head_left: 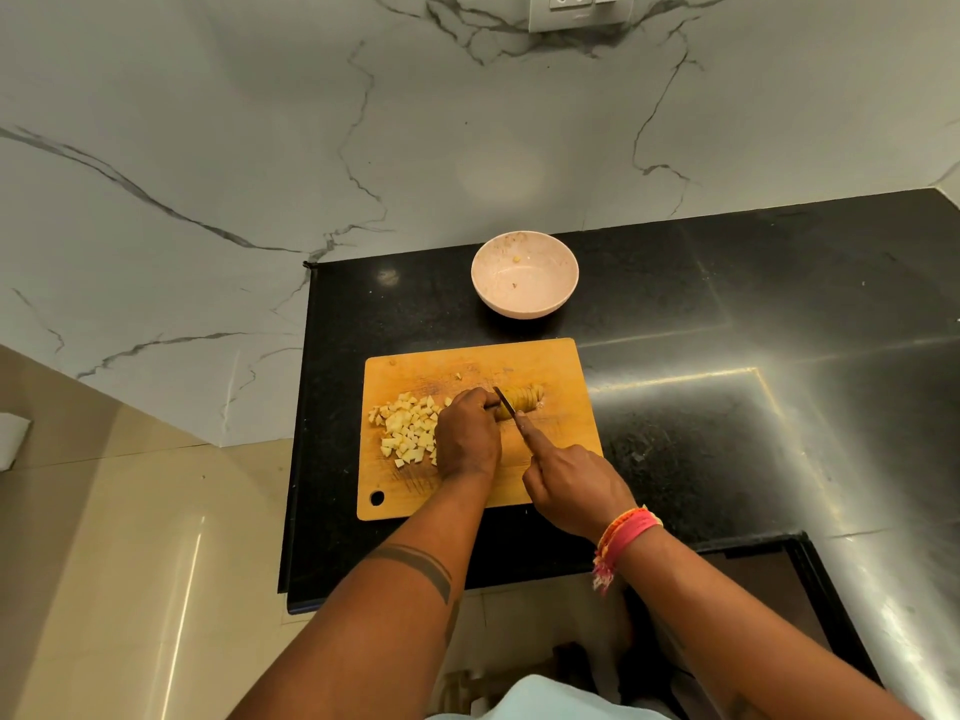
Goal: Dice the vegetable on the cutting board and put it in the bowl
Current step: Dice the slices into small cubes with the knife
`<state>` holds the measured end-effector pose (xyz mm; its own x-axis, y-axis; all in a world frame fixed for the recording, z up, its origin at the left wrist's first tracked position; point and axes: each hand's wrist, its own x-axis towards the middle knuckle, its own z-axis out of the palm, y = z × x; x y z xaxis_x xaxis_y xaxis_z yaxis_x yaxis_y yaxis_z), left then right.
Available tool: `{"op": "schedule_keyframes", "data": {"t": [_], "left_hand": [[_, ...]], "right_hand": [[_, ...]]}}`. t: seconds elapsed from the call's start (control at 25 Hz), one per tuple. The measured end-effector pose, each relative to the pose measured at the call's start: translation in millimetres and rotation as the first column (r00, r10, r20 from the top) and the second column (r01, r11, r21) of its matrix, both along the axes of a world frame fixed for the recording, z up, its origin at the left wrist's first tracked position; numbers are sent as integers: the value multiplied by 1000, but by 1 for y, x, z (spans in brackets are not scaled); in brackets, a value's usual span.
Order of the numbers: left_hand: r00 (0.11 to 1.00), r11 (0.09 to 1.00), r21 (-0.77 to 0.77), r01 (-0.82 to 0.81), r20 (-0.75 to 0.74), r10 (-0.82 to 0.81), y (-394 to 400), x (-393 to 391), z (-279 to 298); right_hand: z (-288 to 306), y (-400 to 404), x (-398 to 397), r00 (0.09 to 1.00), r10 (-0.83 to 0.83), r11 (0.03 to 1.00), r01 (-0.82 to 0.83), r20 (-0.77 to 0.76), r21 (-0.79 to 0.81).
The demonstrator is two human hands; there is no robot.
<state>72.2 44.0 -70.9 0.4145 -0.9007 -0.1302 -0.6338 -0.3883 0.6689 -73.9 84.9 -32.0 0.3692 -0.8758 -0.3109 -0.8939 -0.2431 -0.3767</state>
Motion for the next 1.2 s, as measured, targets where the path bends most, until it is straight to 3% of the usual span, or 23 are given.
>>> {"op": "schedule_keyframes", "data": {"t": [0.28, 0.64, 0.88, 1.2], "left_hand": [[1000, 1000, 5, -5, -11, 5, -3, 2, 0], [999, 999, -48, -24, -23, 23, 2, -3, -1], [1000, 998, -53, -22, -12, 21, 3, 0, -3], [1000, 999, -41, 20, -7, -20, 1, 3, -4]], "right_hand": [[-8, -28, 21, 999, 26, 998, -25, -25, 59], [-14, 41, -28, 1000, 1, 999, 0, -22, 48], [-2, 12, -11, 1000, -8, 1000, 8, 3, -18], [-9, -2, 1, 998, 49, 999, -49, -28, 16]]}}
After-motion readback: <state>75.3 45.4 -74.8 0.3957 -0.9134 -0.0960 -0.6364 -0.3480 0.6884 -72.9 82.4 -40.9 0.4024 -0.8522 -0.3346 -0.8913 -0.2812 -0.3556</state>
